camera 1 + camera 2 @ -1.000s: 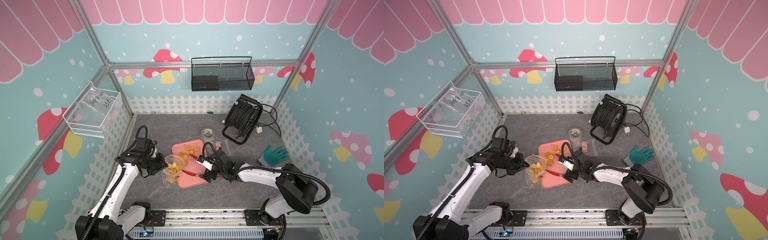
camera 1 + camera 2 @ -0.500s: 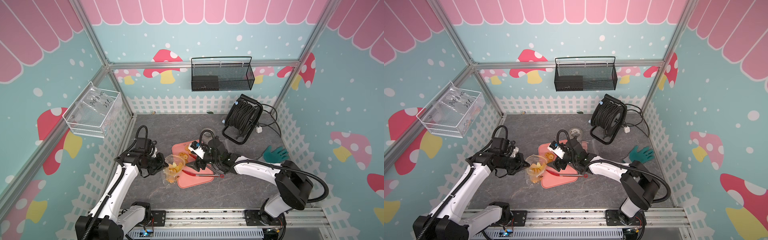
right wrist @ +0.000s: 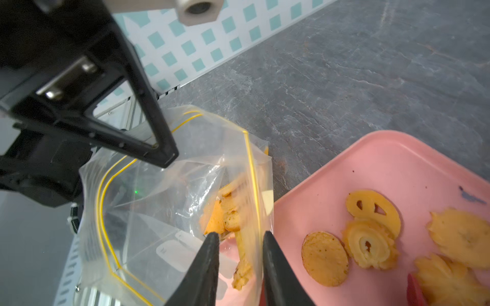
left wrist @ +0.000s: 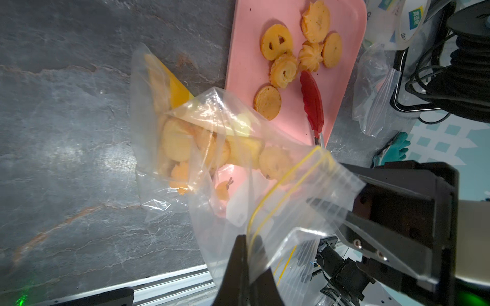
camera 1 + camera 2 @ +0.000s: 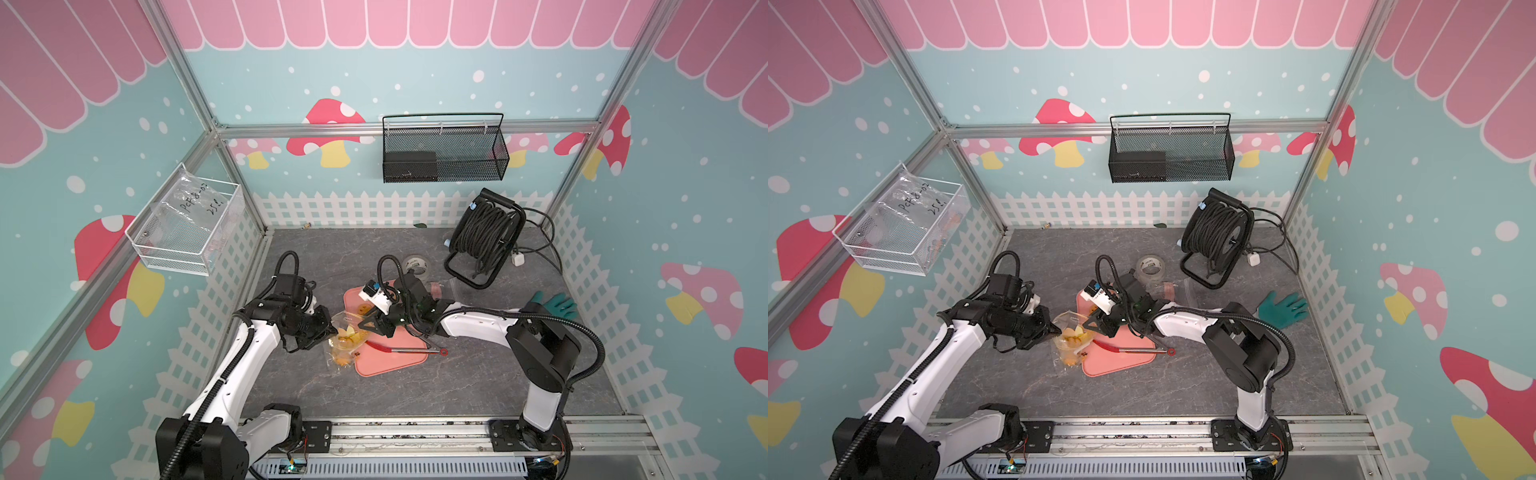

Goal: Put the cookies into a resealable bag to prevent moisture
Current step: Adjust the ziploc bag at the center of the board.

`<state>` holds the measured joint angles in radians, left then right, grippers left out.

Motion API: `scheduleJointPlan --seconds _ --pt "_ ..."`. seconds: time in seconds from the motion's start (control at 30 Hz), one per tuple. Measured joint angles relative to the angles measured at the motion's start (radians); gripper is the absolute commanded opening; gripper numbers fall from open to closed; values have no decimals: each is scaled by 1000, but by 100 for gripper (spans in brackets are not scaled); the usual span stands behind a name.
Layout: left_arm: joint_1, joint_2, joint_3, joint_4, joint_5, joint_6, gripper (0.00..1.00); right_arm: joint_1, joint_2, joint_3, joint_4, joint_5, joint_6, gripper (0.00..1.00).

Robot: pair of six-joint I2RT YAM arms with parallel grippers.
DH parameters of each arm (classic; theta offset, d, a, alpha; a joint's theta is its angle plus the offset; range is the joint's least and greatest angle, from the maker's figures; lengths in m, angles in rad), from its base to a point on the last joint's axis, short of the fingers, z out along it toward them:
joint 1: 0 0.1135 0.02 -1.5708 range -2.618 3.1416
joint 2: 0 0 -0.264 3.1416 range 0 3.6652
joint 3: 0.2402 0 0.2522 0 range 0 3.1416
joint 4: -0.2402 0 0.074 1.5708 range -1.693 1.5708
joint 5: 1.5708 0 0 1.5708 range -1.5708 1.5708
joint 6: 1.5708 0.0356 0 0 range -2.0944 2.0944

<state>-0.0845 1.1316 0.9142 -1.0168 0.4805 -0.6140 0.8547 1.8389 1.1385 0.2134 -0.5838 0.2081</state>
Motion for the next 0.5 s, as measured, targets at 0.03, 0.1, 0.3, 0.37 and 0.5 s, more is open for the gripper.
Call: scheduleJointPlan --seconds 0.03,0.1,0.3,0.37,0.5 --pt "0 2 0 0 0 2 0 3 0 9 -5 -3 8 8" --pt "0 9 3 -2 0 11 0 10 0 23 -6 -11 16 1" --pt "0 36 58 -29 -3 54 0 48 0 65 -10 -13 64 0" --pt "0 42 90 -53 -4 75 0 71 0 81 4 -16 92 0" --pt "-3 49 153 -112 -6 124 0 117 0 101 50 -20 149 0"
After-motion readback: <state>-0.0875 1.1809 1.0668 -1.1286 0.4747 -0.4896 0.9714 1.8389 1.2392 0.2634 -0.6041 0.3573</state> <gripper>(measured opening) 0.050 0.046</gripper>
